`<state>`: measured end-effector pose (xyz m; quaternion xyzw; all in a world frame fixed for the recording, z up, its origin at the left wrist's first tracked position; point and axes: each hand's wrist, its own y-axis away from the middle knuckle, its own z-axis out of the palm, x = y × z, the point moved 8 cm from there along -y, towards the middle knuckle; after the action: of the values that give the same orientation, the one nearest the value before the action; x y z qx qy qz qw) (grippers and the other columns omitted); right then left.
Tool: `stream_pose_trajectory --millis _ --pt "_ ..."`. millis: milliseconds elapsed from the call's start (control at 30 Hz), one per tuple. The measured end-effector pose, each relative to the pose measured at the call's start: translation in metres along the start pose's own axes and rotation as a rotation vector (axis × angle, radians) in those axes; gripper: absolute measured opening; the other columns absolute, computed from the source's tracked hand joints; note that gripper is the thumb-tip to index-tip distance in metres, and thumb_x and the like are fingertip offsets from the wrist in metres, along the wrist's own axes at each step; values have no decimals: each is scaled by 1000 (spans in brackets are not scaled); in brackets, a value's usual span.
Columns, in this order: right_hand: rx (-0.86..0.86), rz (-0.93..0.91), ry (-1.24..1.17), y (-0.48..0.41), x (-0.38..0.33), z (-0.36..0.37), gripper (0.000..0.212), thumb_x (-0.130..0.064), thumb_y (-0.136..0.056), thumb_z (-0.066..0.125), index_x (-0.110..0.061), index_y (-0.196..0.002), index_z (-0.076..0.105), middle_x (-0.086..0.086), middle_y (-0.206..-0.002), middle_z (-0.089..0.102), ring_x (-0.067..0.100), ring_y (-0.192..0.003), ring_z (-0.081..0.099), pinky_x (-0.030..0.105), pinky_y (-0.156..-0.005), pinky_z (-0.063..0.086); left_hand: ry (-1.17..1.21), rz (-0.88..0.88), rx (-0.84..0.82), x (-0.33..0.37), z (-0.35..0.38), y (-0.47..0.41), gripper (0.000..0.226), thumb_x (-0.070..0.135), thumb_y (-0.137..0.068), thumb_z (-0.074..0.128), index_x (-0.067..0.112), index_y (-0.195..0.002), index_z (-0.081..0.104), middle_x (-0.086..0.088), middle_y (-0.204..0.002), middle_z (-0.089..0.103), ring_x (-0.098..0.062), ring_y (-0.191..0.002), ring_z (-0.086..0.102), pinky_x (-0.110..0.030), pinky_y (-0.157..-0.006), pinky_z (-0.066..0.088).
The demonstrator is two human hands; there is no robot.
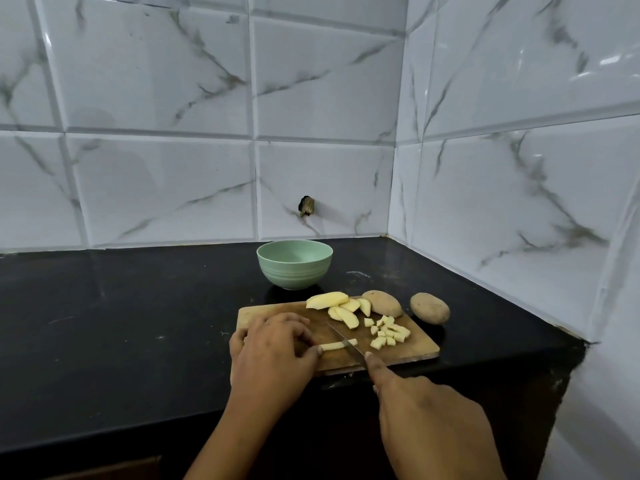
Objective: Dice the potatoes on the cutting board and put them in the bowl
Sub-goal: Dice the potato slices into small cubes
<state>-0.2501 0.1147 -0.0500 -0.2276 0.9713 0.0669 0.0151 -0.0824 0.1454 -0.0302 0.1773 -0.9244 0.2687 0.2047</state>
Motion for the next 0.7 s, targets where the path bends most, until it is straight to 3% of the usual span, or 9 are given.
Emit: stream_pose_trajectory --millis 67,167,267,367,467,567,700 --pt "23 -15 50 -3 -6 3 79 -16 -98 47 -37 -150 -8 4 -121 56 17 -101 58 28 -60 38 5 -13 0 0 -1 0 7 47 -83 63 40 -83 63 31 -115 49 4 -120 33 -34 -108 15" --pt "185 -75 27 1 -9 -3 67 -18 -101 40 -37 -151 -1 0 -114 58 13 -90 58 25 -55 36 8 -19 8 -1 -2 2 9 49 -83 63 40 -82 63 32 -113 48 4 -119 33 -33 -106 16" --pt "227 -84 -42 7 -8 -6 61 -24 -103 33 -43 -149 -1 -2 -117 57 14 -96 58 27 -64 40 24 -22 7 0 -3 4 11 48 -82 63 40 -76 61 33 -108 46 6 -117 32 -32 -105 16" --pt "116 -66 -49 7 -12 -4 61 -27 -103 35 -44 -149 -3 2 -124 55 17 -105 58 30 -74 41 27 -28 -3 -1 -3 4 15 48 -82 64 40 -71 58 34 -107 46 7 -114 30 -33 -105 16" --pt "65 -76 1 9 -20 -1 68 -20 -102 38 -38 -151 -6 4 -123 56 17 -103 58 31 -72 41 31 -29 -3 -1 -3 3 20 47 -82 64 41 -65 55 34 -105 46 7 -112 30 -33 -105 16" --pt "206 -144 19 10 -28 -8 68 -14 -100 39 -33 -152 0 1 -115 60 17 -97 60 28 -64 40 30 -39 6 -1 -3 3 21 47 -82 65 41 -64 56 34 -104 47 6 -115 33 -33 -105 16" --pt "297 -145 -19 9 -24 -14 63 -20 -102 39 -37 -151 3 -2 -111 60 15 -95 59 26 -58 38 37 -44 21 -2 -4 5 16 49 -81 65 41 -69 58 32 -110 49 4 -118 34 -33 -105 16"
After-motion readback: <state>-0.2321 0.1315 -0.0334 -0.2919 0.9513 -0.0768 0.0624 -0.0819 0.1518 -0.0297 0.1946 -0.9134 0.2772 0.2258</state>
